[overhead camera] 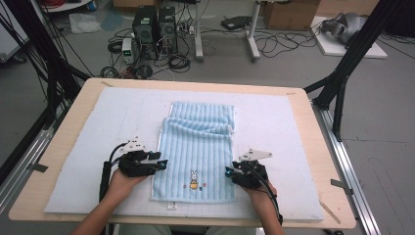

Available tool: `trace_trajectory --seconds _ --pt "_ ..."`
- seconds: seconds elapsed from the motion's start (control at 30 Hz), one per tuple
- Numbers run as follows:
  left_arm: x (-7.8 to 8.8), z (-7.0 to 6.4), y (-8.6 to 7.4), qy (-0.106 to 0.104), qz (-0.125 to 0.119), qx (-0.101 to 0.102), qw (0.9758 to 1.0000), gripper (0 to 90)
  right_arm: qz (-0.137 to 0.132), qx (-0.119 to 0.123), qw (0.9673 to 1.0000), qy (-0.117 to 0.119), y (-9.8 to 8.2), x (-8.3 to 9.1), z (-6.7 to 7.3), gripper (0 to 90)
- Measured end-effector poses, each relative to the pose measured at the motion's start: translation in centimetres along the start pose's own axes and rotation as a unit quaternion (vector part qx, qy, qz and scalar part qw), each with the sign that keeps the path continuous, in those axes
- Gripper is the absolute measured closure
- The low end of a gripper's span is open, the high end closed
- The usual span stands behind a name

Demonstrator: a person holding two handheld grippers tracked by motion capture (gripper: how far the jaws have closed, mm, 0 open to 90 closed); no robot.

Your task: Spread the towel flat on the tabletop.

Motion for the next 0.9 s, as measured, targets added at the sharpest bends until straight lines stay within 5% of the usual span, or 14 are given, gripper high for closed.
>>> trace_trajectory --seconds 0.17,0.33,0.5,0.63,0.9 --pt "0.2 -0.8 -0.5 -0.002 0.013 -0.013 0.9998 60.7 0.0 -0.008 1.0 -0.004 0.0 0.2 0.0 64.4" --pt "1.1 -1.0 -1.2 0.003 0.016 -0.007 0.9998 60.7 0.008 0.002 1.0 0.001 -0.3 0.7 0.8 63.8" --pt "1.2 -1.1 -1.6 0.014 0.026 -0.025 0.9992 62.5 0.025 0.022 0.9994 -0.008 -0.8 0.7 1.2 68.9" --pt "1.1 -1.3 -1.7 0.03 0.031 -0.052 0.9978 85.8 0.028 0.024 0.9993 0.003 -0.7 0.7 1.3 85.3" --pt "2.8 -2.3 -2.5 -0.024 0.056 -0.051 0.9968 88.6 0.039 0.031 0.9981 0.036 -1.5 1.7 2.5 86.9"
Point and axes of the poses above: each handheld gripper's, and its own axes: x roughly backward along the jaws, y roughly out of its top, z roughly to its left, the point moved 8 cm from there along -x, roughly forward along the jaws, and after that the axes turned 8 degrees about y, right-handed, at the moved point
